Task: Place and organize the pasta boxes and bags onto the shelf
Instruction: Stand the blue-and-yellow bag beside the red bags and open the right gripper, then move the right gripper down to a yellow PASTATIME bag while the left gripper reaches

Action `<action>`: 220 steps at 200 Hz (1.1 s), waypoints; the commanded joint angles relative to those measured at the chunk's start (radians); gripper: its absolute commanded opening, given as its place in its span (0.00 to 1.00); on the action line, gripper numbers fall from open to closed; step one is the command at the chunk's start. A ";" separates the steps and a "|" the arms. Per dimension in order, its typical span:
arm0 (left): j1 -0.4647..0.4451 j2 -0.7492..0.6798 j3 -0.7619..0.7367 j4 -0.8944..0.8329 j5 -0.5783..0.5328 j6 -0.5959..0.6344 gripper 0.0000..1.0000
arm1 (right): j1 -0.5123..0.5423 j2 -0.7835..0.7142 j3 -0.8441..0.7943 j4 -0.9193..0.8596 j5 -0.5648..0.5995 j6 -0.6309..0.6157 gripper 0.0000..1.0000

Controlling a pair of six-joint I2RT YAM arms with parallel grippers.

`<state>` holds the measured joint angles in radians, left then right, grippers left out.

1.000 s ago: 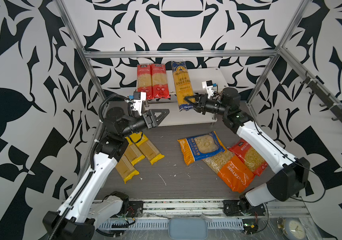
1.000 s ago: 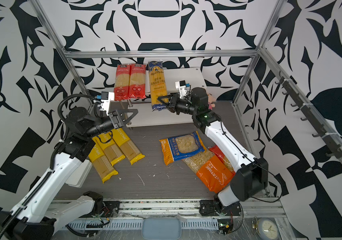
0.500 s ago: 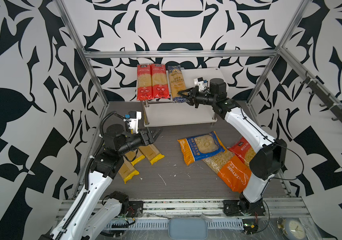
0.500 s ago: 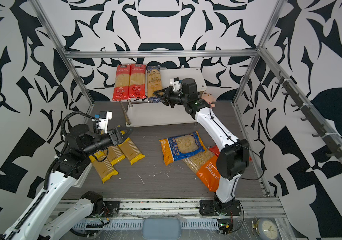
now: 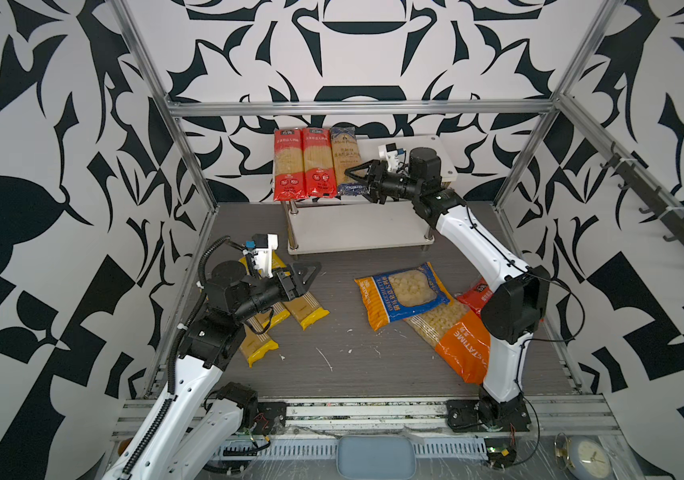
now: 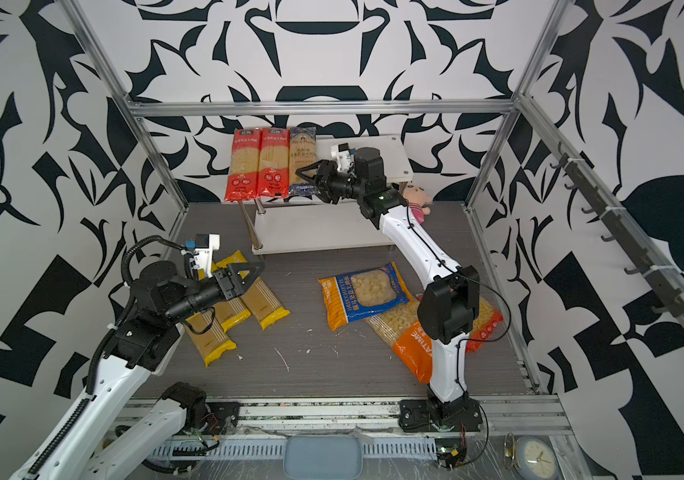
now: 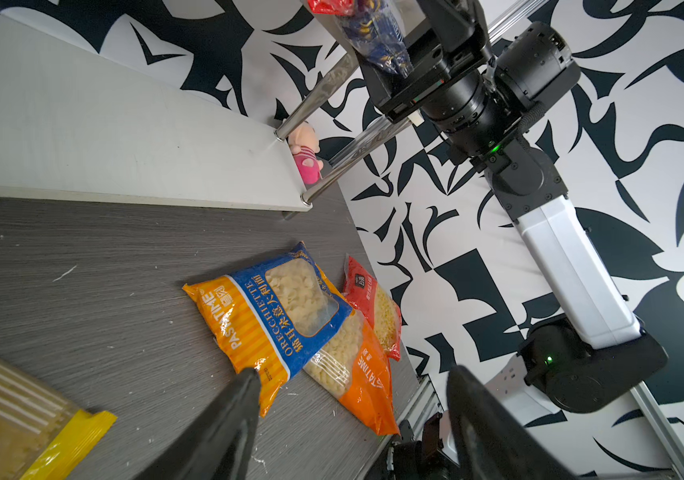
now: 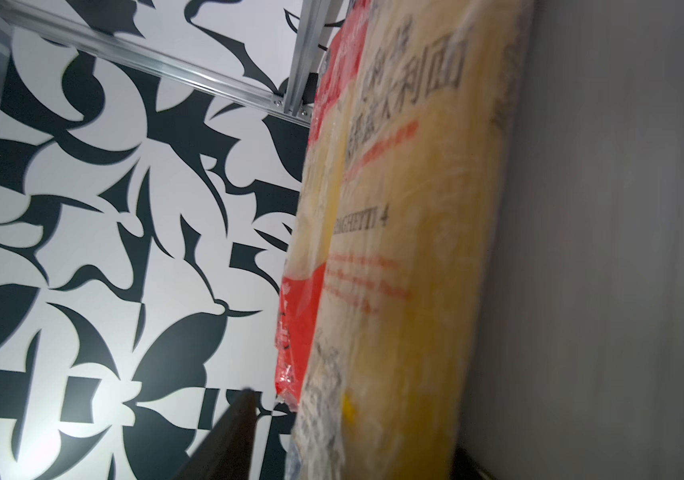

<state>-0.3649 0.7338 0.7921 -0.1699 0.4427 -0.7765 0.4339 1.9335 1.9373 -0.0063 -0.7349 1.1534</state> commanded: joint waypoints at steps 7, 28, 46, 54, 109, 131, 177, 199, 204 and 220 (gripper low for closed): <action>0.006 0.005 -0.015 -0.032 -0.030 0.019 0.75 | 0.004 -0.145 -0.105 0.156 -0.027 -0.018 0.69; 0.009 0.022 -0.017 -0.041 -0.053 0.023 0.75 | 0.002 -0.225 -0.239 0.166 -0.020 -0.031 0.72; 0.016 0.025 -0.034 -0.057 -0.088 0.023 0.75 | 0.003 -0.308 -0.402 0.189 0.009 -0.041 0.73; 0.019 0.024 -0.048 -0.054 -0.092 0.018 0.75 | 0.002 -0.340 -0.471 0.206 0.015 -0.039 0.73; 0.024 0.026 -0.156 -0.087 -0.255 -0.010 0.74 | 0.144 -0.549 -0.863 0.261 0.189 -0.130 0.70; 0.024 0.053 -0.215 -0.119 -0.330 -0.050 0.72 | 0.271 -0.525 -0.940 0.180 0.348 -0.252 0.65; 0.024 0.093 -0.289 -0.153 -0.446 -0.104 0.73 | 0.395 -0.250 -0.818 0.054 0.474 -0.424 0.63; 0.025 0.086 -0.314 -0.178 -0.482 -0.099 0.73 | 0.423 -0.108 -0.697 -0.044 0.518 -0.499 0.64; 0.024 0.084 -0.319 -0.181 -0.488 -0.099 0.73 | 0.426 -0.079 -0.670 -0.063 0.524 -0.513 0.64; 0.024 0.074 -0.336 -0.180 -0.494 -0.099 0.73 | 0.440 0.006 -0.590 -0.121 0.529 -0.546 0.65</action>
<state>-0.3458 0.8265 0.4854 -0.3099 0.0059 -0.8669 0.8539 1.8839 1.2121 -0.0288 -0.2741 0.7246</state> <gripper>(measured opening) 0.734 0.645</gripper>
